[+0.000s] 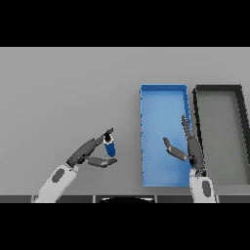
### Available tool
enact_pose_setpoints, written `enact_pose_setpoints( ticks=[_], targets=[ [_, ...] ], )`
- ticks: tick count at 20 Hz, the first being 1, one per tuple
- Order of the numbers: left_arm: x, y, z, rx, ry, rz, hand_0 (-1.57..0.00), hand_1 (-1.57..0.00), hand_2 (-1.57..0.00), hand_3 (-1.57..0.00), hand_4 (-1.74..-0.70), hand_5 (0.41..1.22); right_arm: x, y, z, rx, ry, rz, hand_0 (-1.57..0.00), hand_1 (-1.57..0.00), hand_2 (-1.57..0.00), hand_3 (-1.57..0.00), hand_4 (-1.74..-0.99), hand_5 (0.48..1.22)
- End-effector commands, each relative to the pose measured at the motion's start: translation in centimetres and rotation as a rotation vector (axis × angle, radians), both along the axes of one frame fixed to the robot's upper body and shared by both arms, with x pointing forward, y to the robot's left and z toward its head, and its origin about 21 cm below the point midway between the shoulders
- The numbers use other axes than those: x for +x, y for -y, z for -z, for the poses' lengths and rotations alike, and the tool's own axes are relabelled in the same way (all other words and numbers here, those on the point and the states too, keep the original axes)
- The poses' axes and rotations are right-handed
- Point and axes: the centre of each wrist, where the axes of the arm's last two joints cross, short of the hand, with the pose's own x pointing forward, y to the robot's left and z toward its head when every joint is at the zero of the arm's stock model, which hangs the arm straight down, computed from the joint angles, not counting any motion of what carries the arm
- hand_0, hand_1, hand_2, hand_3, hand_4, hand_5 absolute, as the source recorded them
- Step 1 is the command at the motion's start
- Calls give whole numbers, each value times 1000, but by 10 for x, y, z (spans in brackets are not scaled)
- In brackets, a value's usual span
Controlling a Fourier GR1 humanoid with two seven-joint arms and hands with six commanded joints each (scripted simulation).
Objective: Pick up the blue pipe and place it into the blue bin.
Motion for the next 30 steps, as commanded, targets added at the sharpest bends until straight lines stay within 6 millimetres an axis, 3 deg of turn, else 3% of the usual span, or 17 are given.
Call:
enact_pose_setpoints(
  ticks=[1, 5, 9, 11, 12, 13, 15, 18, 19, 23, 30],
  targets=[
    [5, 2, 4, 9, 1, 0, 1, 1, 1, 1, -1120, 456, 0, 1, 3, -7, -5, 2, 1, 1, 1, 1, -1211, 634],
    [7, 15, 13, 56, 18, -2, 1, 1, 1, 1, -1051, 418, 1, 6, 1, -6, 0, 10, 1, 1, 1, 1, -1221, 645],
    [9, 26, 19, -16, 5, 16, 1, 1, 1, 1, -1107, 463, 0, 4, 2, -17, 4, 5, 1, 1, 1, 1, -1207, 650],
    [12, 34, 19, -78, -12, 5, 1, -41, -151, -121, -1186, 550, -3, 10, 3, -13, 13, 7, 1, 1, 1, 1, -1213, 655],
    [11, 36, 18, -117, -18, 3, -10, -156, -308, -276, -1243, 613, -3, 7, 2, -4, 20, -4, 1, 1, 1, 1, -1217, 655],
    [12, 38, 20, -141, -36, -9, -125, -319, -485, -535, -1281, 735, -3, 8, 2, -11, 19, 3, 1, 1, 1, 1, -1220, 656],
    [9, 43, 24, -172, -34, -14, -602, -752, -865, -908, -1439, 910, -2, 8, 4, -16, 9, 10, 1, 1, 1, 1, -1219, 657],
    [6, 48, 21, -167, -41, 0, -1075, -1151, -1210, -1194, -1580, 1062, -4, 6, 5, 2, -1, 2, 1, 1, 1, 1, -1233, 660],
    [0, 50, 24, -169, -18, 4, -1174, -1235, -1282, -1270, -1553, 1094, -2, 7, 3, -3, 2, 0, 1, 1, 1, 1, -1228, 656],
    [2, 56, 17, -192, 47, 3, -1408, -1434, -1453, -1448, -1492, 1169, 1, 6, 1, 16, -2, -8, 1, 1, 1, 1, -1220, 635],
    [9, 73, -28, -294, 157, 35, -1537, -1542, -1546, -1545, -1467, 1210, 3, 5, 0, -11, -2, -4, 1, 1, 1, 1, -1213, 639]
  ],
)
